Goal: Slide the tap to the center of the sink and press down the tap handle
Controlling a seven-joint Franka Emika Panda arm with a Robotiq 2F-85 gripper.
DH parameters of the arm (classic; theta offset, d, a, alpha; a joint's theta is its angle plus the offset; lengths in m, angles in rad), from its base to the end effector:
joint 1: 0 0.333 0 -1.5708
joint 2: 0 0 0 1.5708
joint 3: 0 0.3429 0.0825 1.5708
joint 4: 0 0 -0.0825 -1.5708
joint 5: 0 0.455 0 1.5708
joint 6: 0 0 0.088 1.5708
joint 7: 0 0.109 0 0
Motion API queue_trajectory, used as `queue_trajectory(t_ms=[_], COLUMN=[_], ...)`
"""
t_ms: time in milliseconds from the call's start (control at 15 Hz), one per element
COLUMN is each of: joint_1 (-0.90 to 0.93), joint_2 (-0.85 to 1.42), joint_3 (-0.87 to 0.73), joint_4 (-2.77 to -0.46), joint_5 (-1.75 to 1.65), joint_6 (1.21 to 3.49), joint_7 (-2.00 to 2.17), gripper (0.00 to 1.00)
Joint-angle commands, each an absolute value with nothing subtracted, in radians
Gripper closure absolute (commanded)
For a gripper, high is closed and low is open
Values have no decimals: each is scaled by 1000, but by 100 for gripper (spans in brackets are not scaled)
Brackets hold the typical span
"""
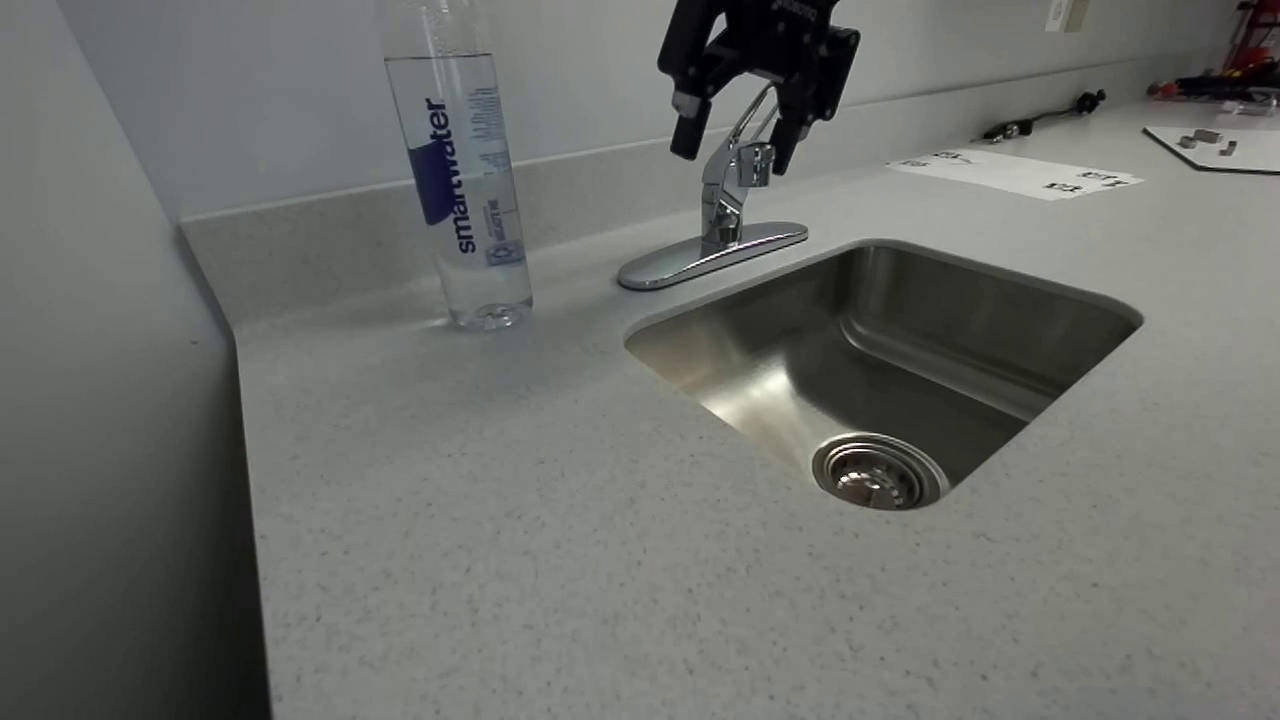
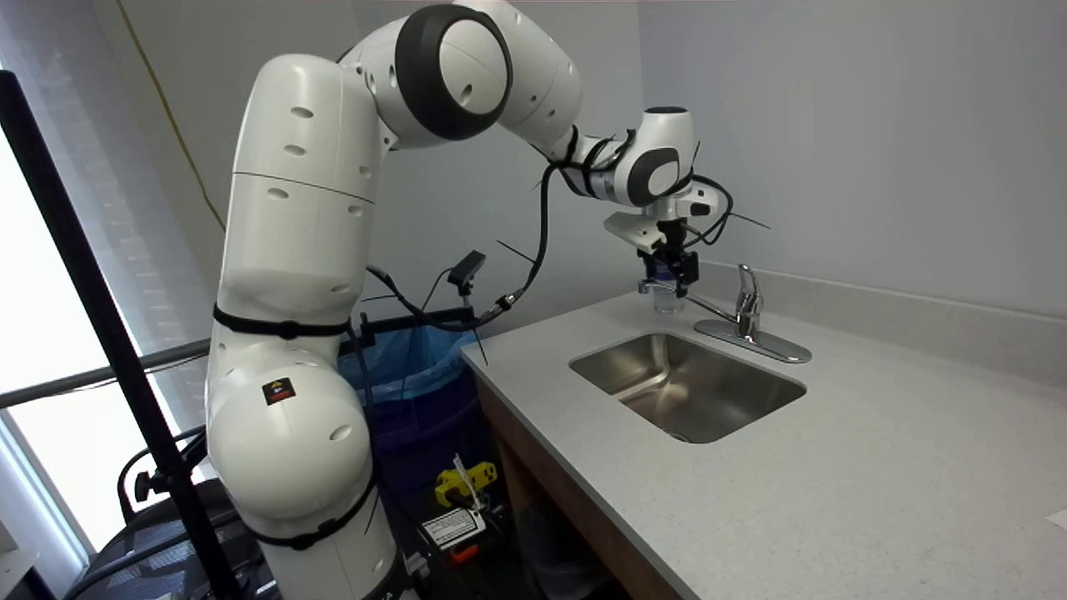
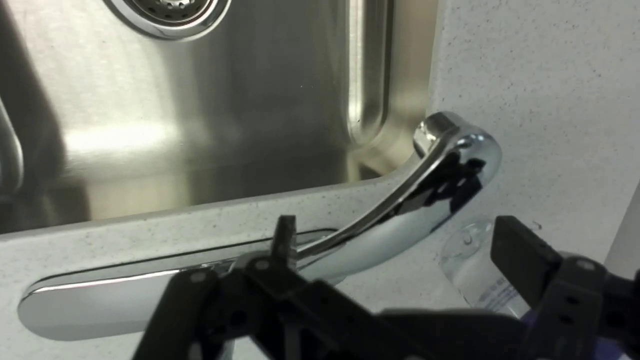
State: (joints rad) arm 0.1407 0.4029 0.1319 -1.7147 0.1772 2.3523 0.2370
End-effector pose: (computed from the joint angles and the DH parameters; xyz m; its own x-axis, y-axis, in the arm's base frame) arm 0.7269 0.1960 0.3671 0.9799 -0.1107 0.1660 -0.0673 -0.9666 -0.2473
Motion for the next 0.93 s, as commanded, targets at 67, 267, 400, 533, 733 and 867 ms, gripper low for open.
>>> queue_trajectory(t_ms=[67,267,400,533,733,867], joint_1=[135,130,127,124,120,116], joint_2=[387,379,373,365,356,350], joint_3=[120,96,85,73,47,26], joint_4=[-1748,-1764,-1767,-1774,-1782,-1787], joint_5=[177,159,155,147,131,120], joint_6=[2313,2294,2292,2288,2276,2269], joint_7=[209,222,230,239,262,285], gripper=[0,0,0,0,0,0])
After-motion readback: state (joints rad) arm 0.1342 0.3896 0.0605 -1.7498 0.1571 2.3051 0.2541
